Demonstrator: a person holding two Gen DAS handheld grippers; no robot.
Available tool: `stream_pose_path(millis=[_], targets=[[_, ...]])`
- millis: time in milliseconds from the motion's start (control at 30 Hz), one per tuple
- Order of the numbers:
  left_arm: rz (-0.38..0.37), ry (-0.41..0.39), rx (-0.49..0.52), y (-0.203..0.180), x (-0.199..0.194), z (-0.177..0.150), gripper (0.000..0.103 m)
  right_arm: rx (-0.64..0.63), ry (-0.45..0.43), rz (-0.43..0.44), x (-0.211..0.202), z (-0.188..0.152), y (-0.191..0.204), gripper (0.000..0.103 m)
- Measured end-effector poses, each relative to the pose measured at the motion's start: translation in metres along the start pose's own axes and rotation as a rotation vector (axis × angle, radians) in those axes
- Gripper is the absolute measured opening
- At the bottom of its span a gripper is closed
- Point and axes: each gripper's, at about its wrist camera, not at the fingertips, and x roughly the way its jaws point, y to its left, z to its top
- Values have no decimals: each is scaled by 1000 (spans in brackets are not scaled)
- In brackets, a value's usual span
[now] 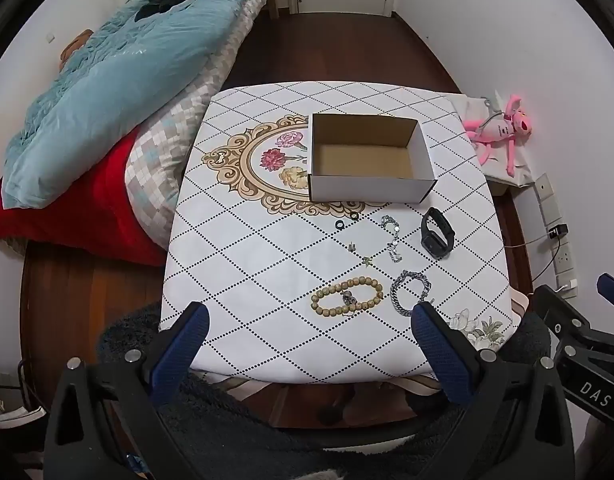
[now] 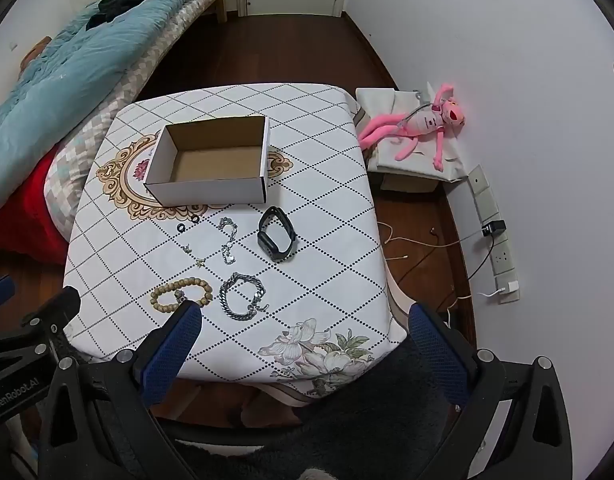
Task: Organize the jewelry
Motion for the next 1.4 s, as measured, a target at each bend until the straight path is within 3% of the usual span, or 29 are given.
stream_pose_path(millis=[1400], targets=[[-28,-20,-12,1,-16,3,103,3,-12,12,-13,-1,-1,103]])
